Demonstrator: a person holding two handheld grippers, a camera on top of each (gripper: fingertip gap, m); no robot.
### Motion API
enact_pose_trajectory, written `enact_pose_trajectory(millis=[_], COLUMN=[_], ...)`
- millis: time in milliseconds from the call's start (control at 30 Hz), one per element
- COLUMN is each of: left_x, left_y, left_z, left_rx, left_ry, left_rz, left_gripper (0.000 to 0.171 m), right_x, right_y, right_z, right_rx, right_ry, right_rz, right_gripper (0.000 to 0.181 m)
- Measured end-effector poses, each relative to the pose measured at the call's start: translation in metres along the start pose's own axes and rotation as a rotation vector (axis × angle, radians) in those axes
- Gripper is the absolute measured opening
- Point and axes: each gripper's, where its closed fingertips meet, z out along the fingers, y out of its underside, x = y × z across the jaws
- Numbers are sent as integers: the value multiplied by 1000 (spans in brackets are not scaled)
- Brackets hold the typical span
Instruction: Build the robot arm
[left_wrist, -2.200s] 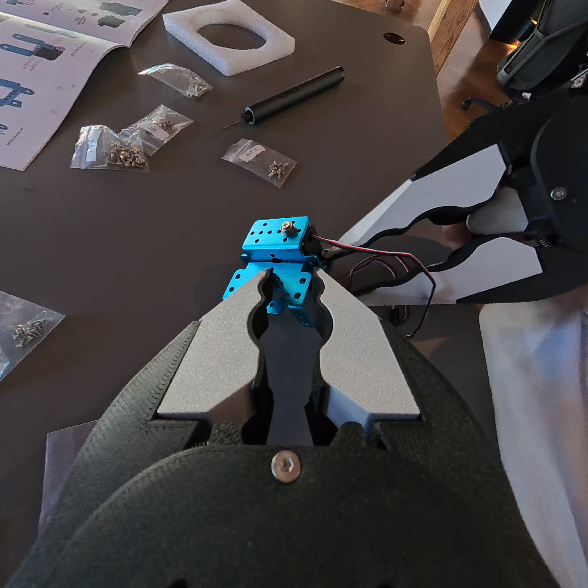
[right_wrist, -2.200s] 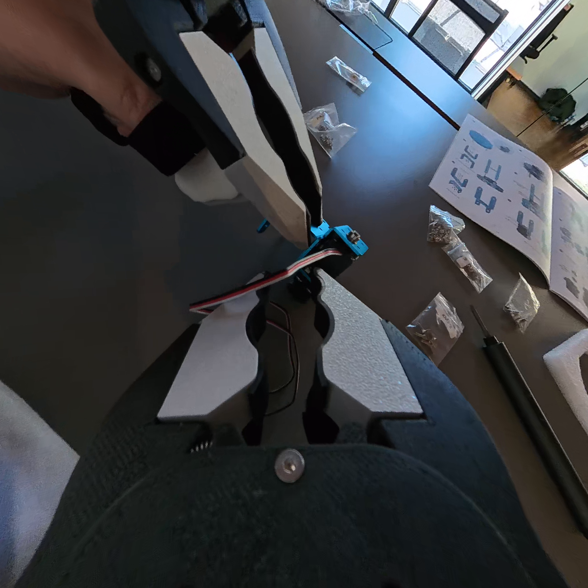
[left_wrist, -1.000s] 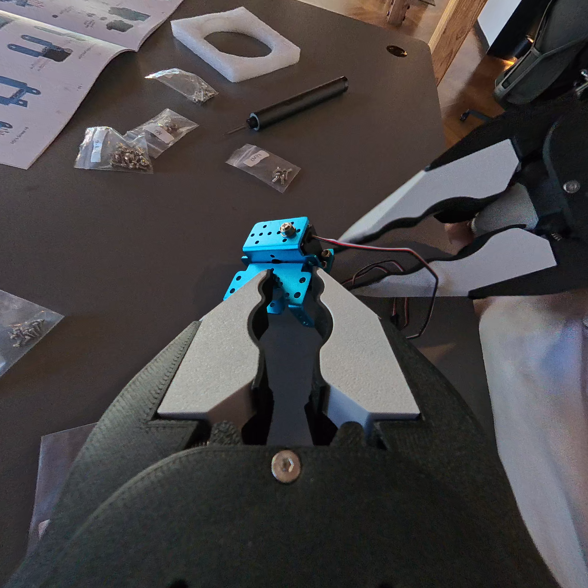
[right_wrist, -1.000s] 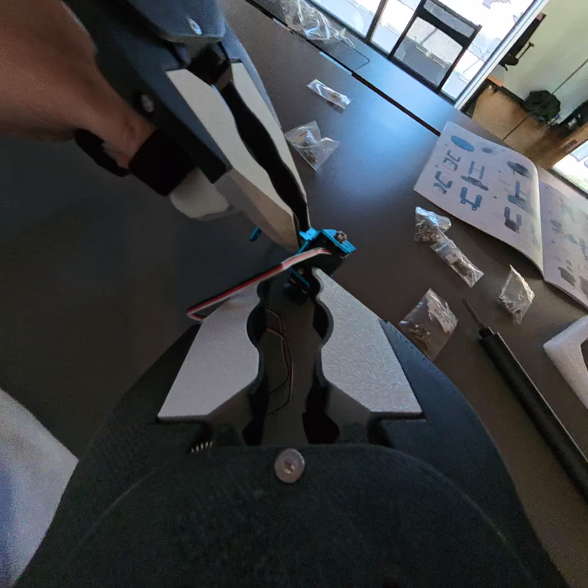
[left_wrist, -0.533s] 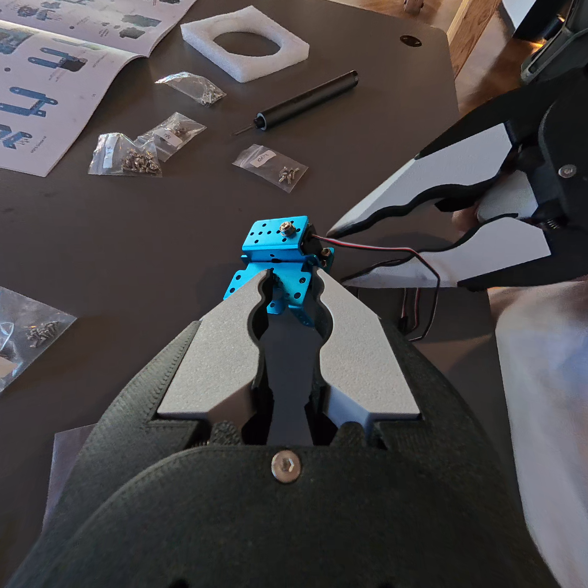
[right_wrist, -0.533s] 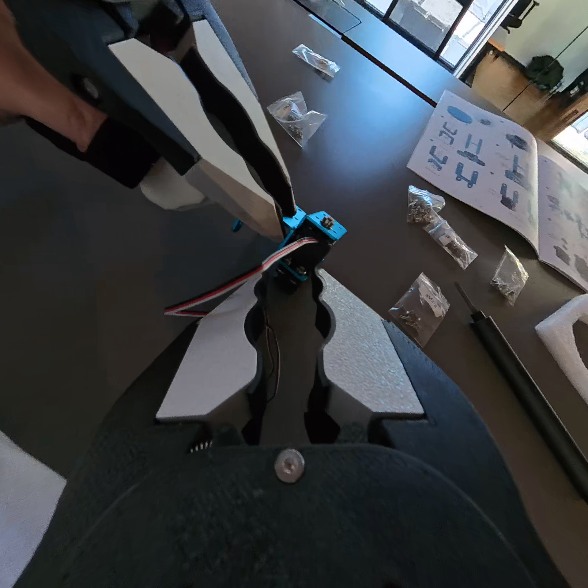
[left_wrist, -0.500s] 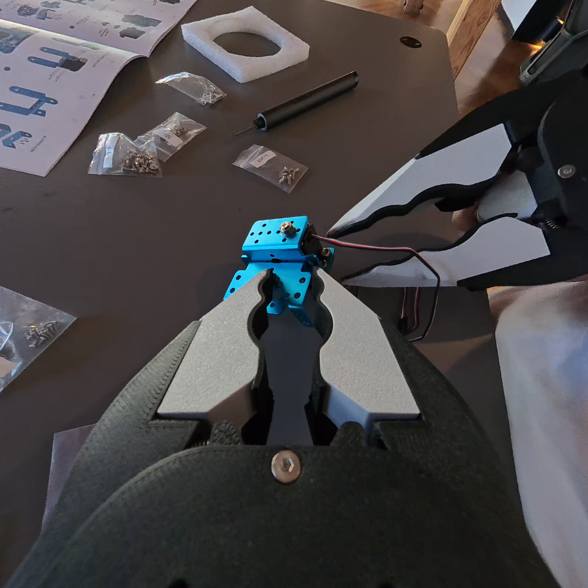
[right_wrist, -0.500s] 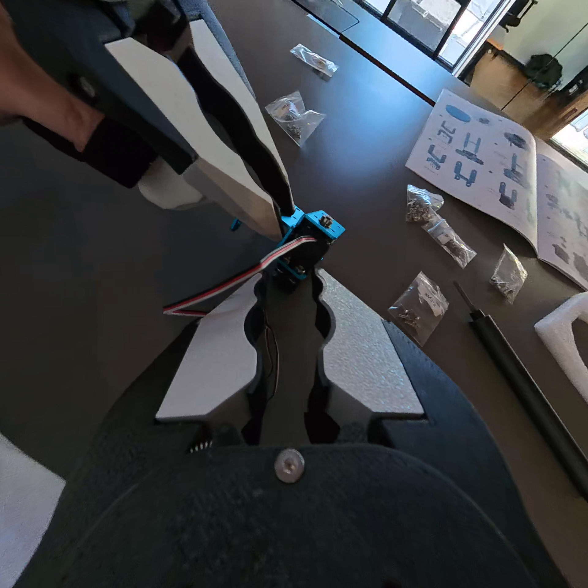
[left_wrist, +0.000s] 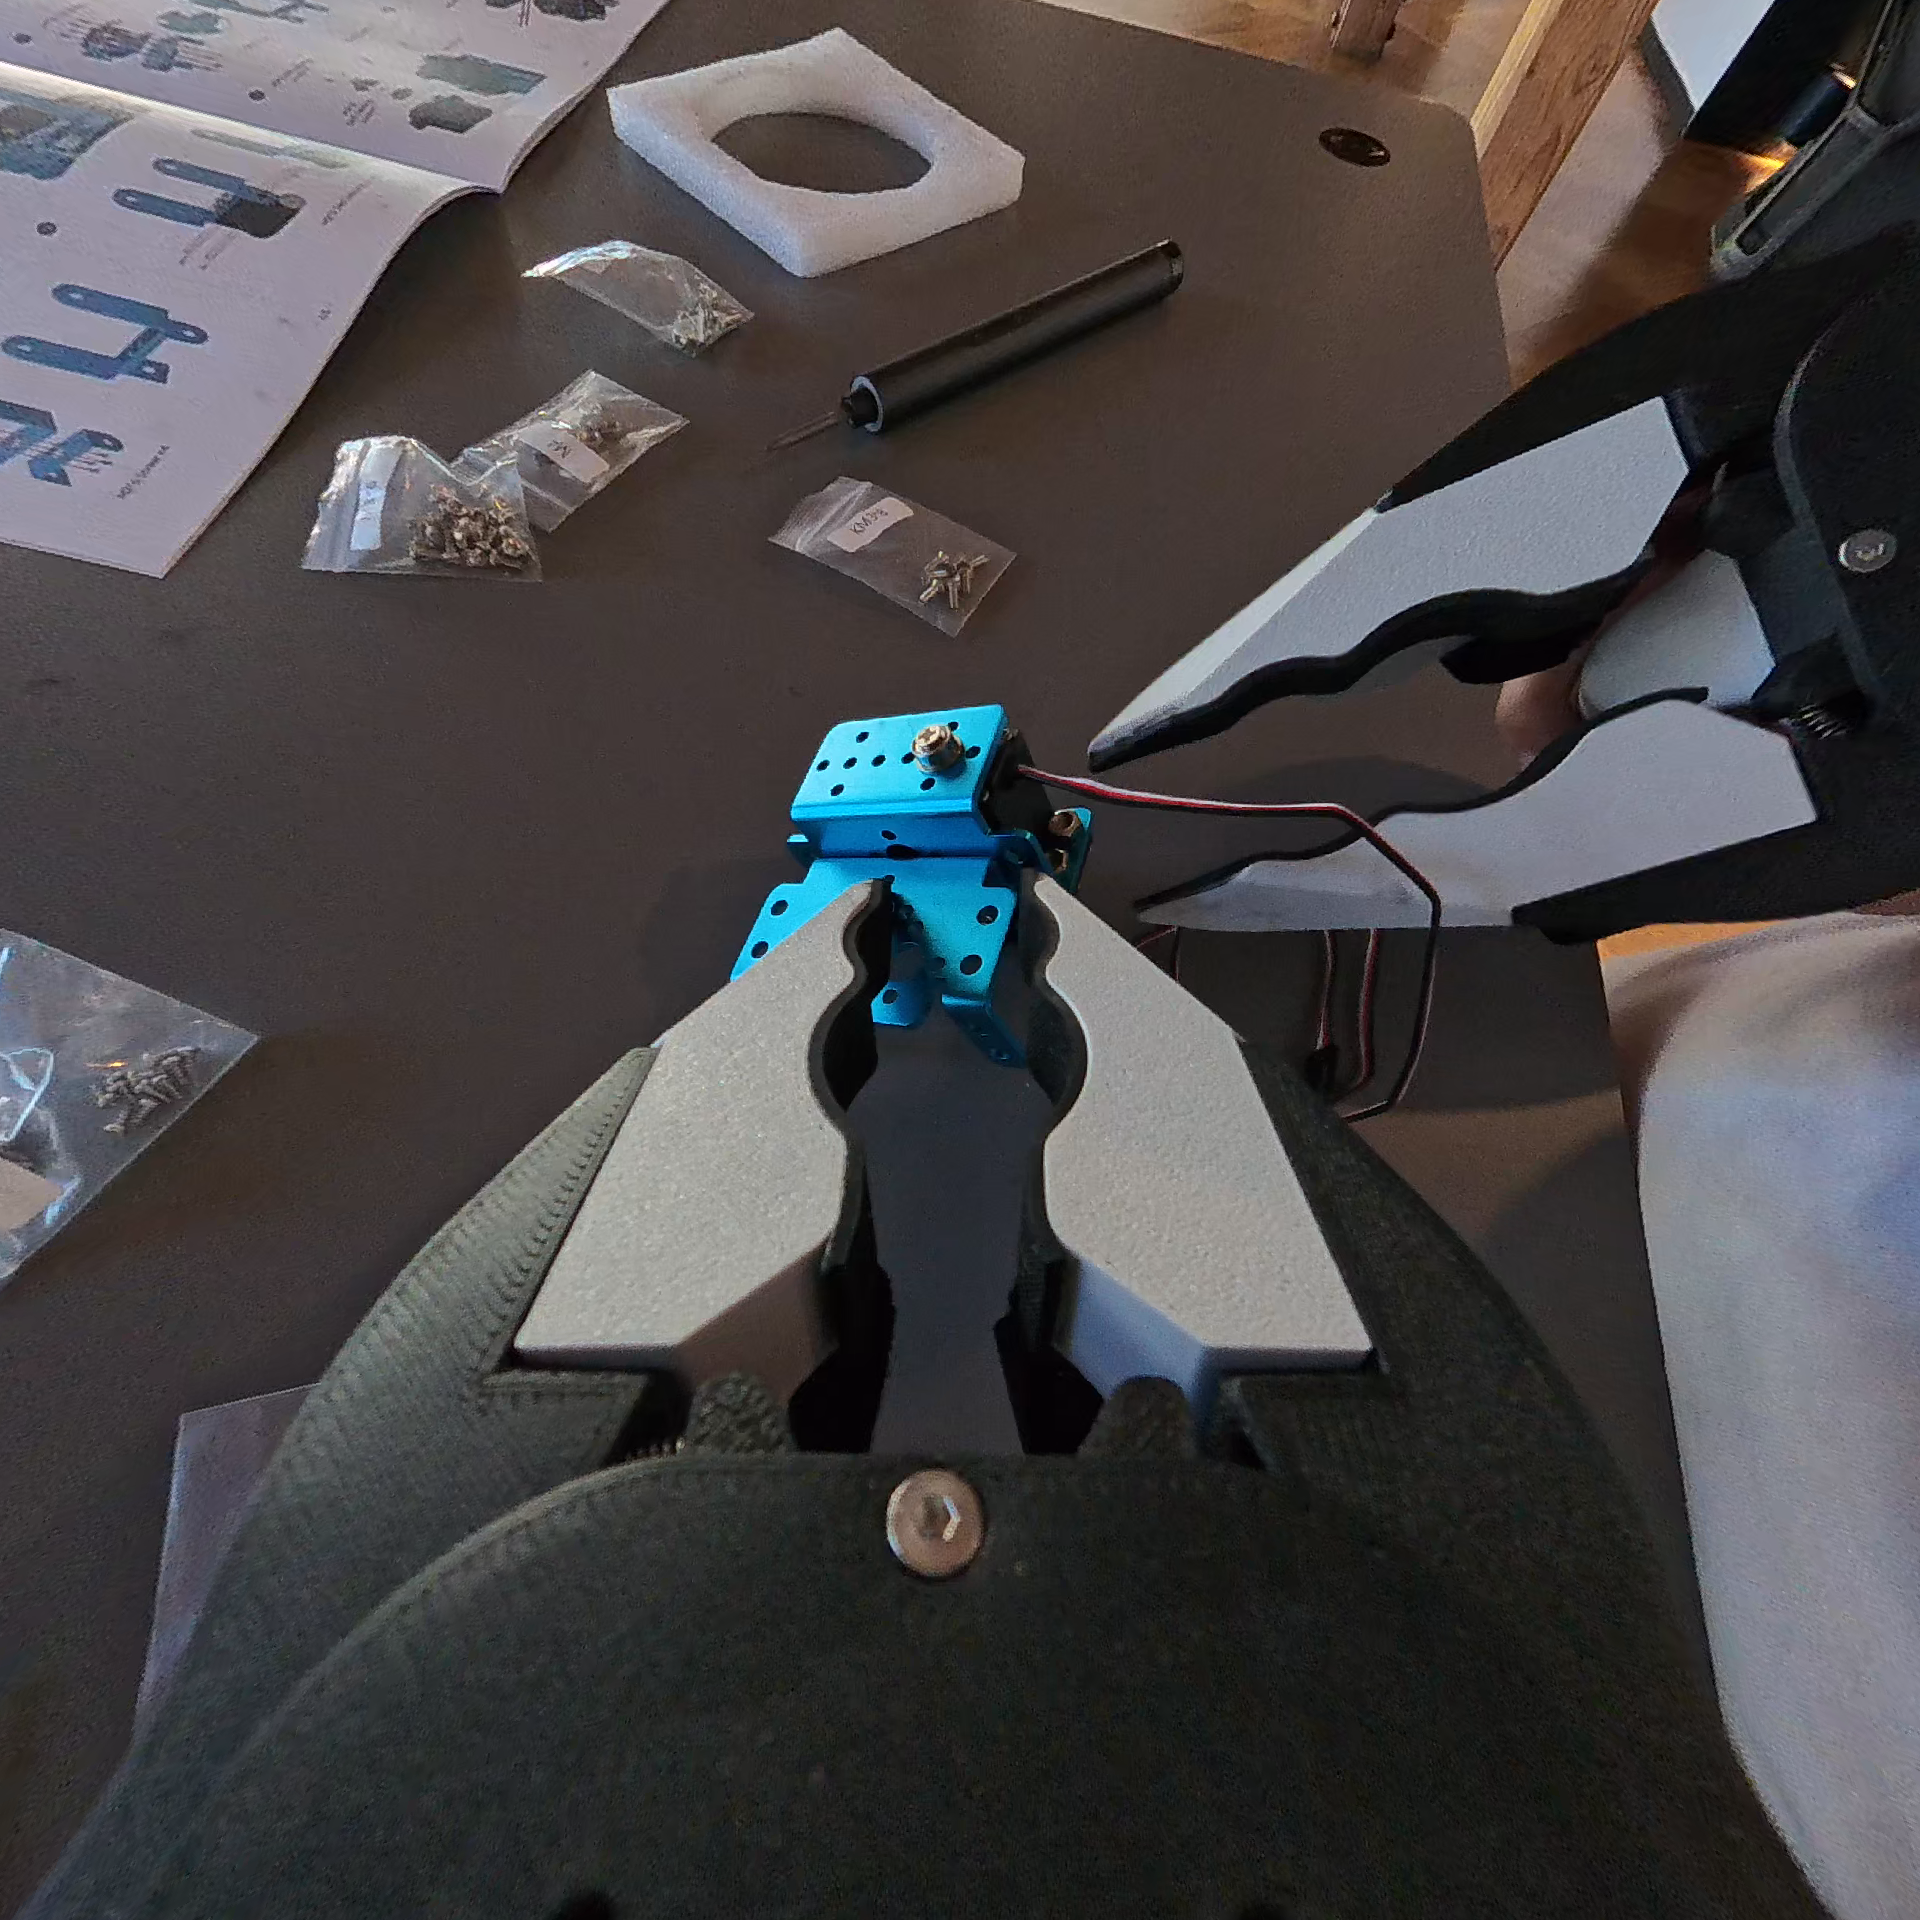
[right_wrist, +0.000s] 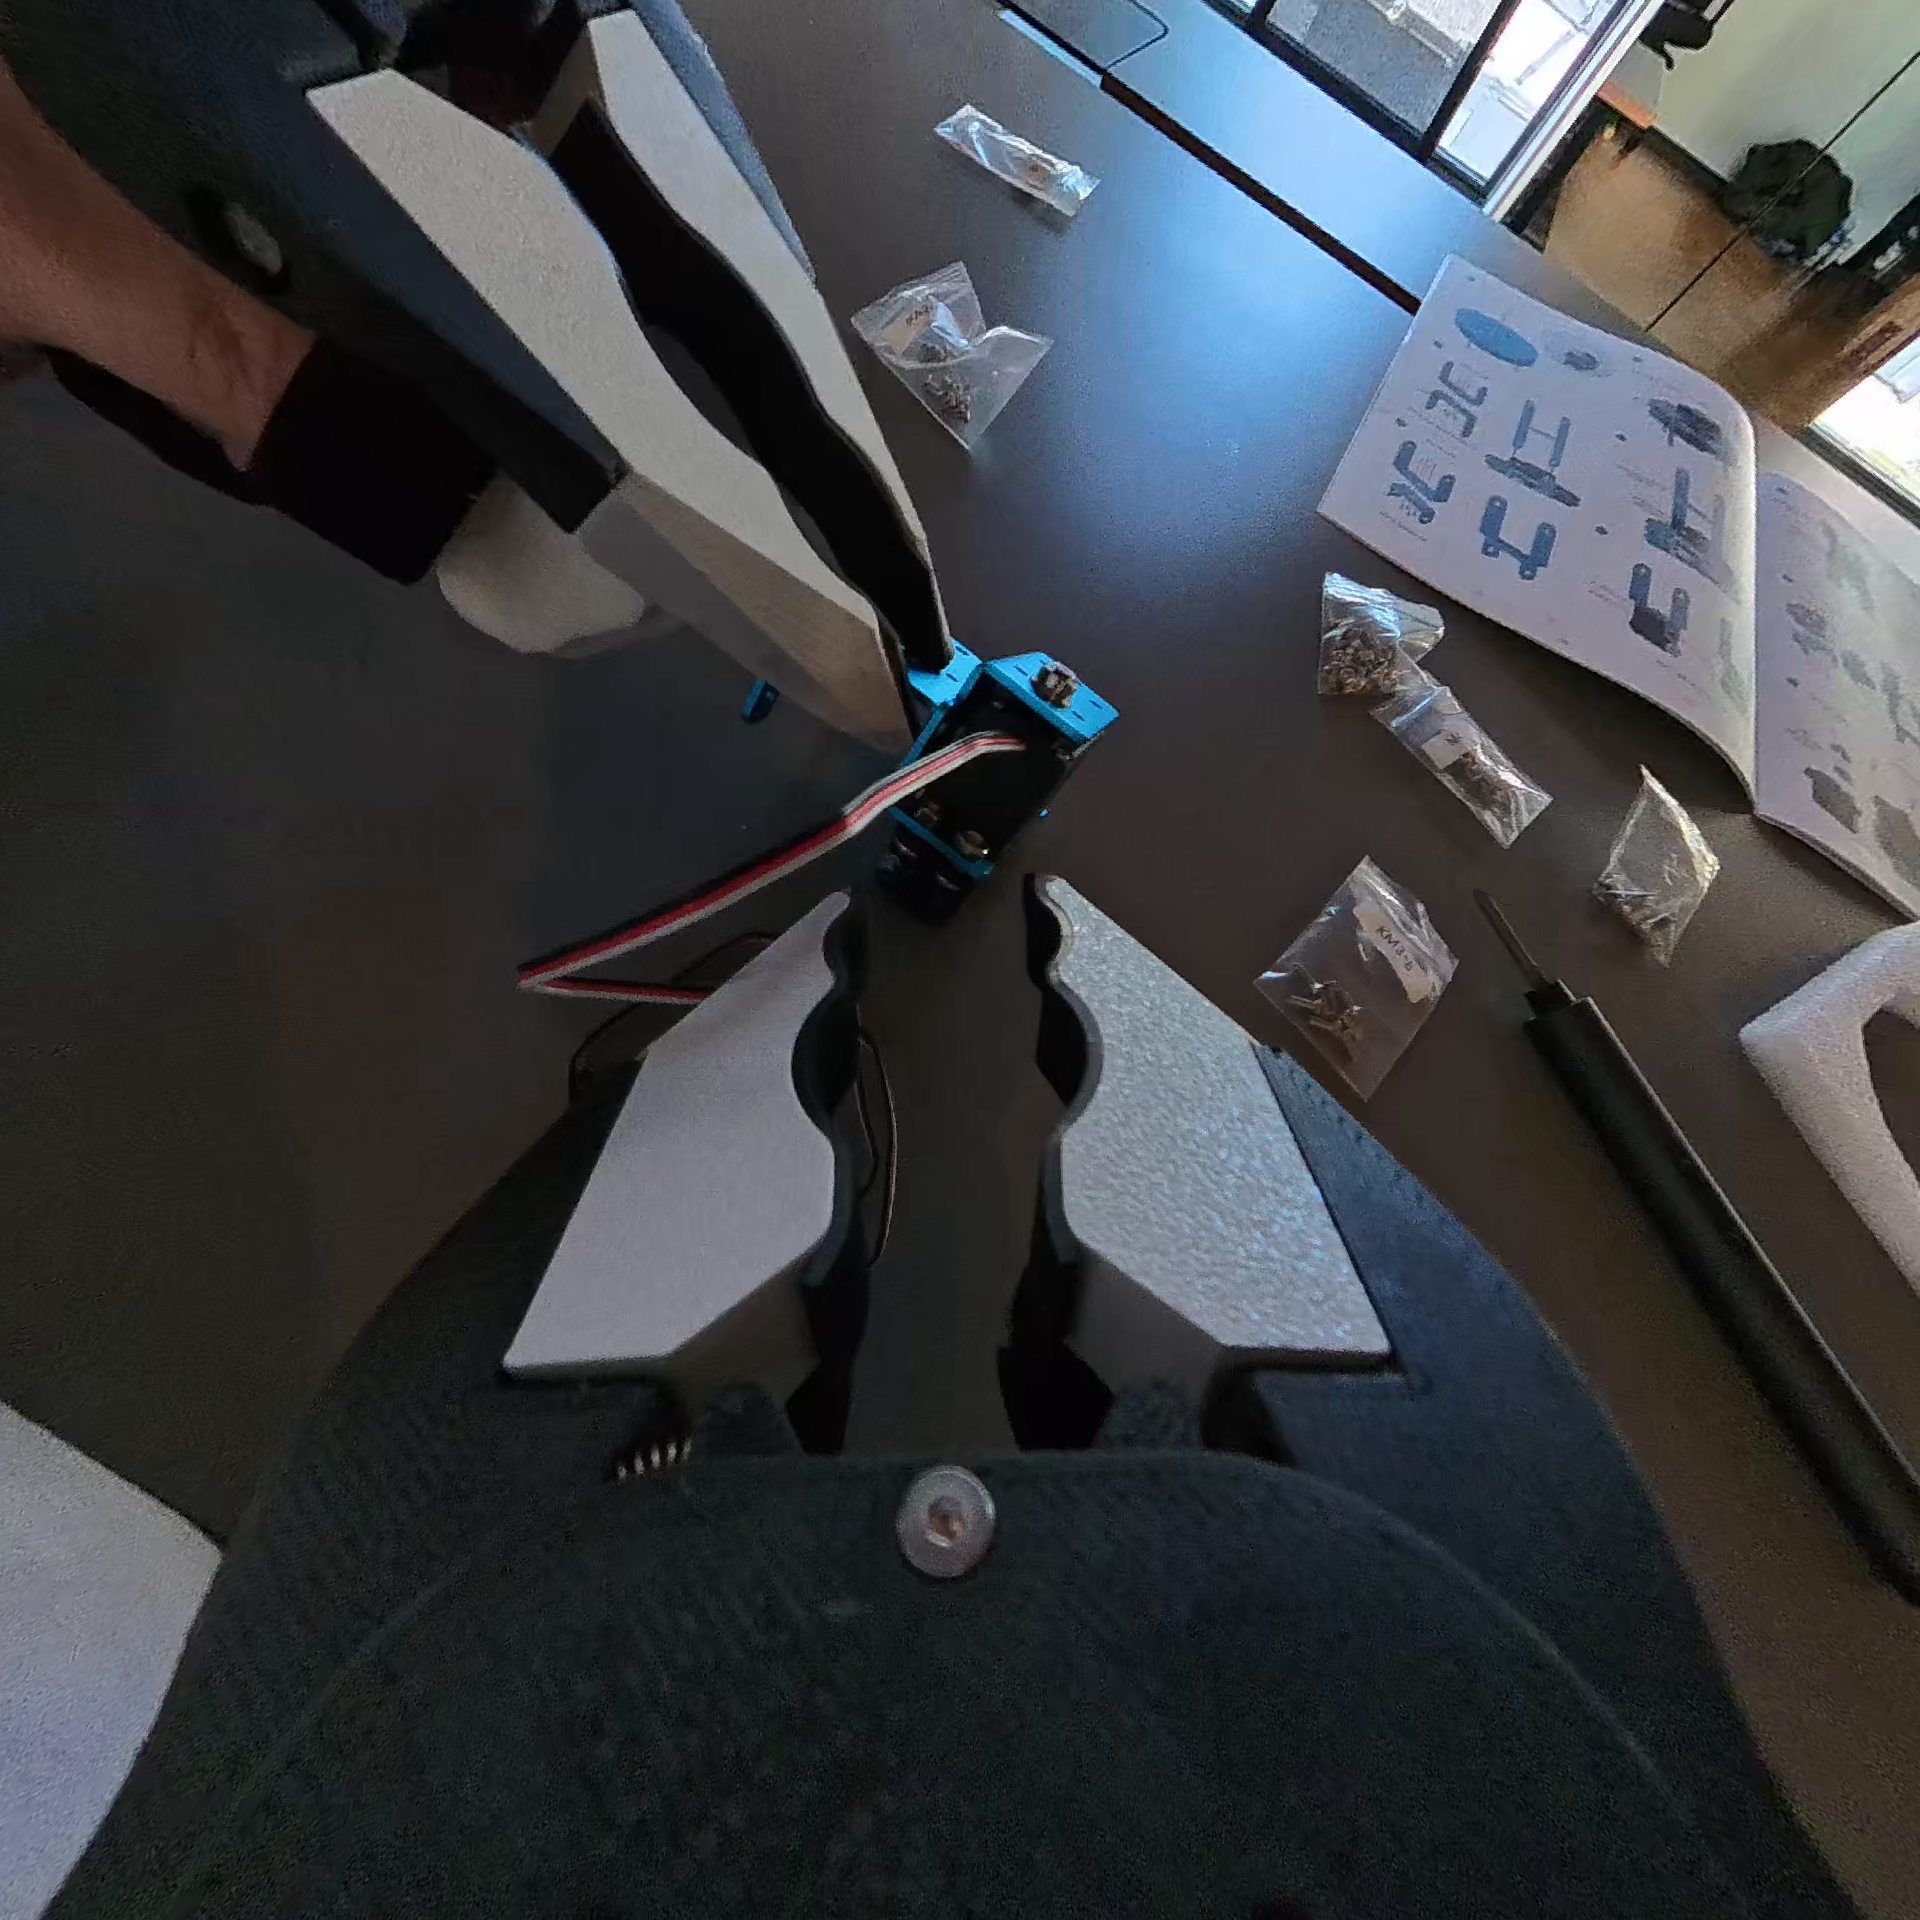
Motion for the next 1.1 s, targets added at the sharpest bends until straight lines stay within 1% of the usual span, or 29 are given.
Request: enact_pose_trajectory(millis=[100,167,267,333,433,567,733,767,800,867,900,1033,1100], left_x=[0,0,0,0,0,0,-2,-2,-2,-2,-2,-2,-2], left_y=[0,0,0,0,0,0,0,-1,-1,-1,-1,-1,-1], left_z=[1,1,1,1,1,1,2,2,3,3,2,2,3], left_rx=[2,2,2,3,3,3,4,5,4,4,7,9,6], left_ry=[-4,-8,-9,-10,-9,-9,-19,-25,-29,-28,-24,-19,-24], left_rz=[1,5,8,8,8,11,6,12,19,21,14,6,10], left_gripper=[24,24,24,24,24,24,24,24,24,24,24,24,24], right_x=[2,2,-1,-3,-2,-1,-1,-5,-9,-1,5,4,0], right_y=[-3,-4,-2,-1,-3,-2,-4,-6,-9,-12,-11,-2,1], right_z=[0,1,5,7,6,10,6,4,2,1,1,9,12], right_rx=[38,48,39,39,45,37,34,41,56,62,58,24,8], right_ry=[-10,-12,-16,-32,-30,-31,-11,-30,-43,21,44,-15,-19], right_rz=[42,37,17,18,15,1,-9,-19,-19,-39,-49,23,7], right_gripper=[30,30,28,23,20,19,14,4,1,15,18,20,23])
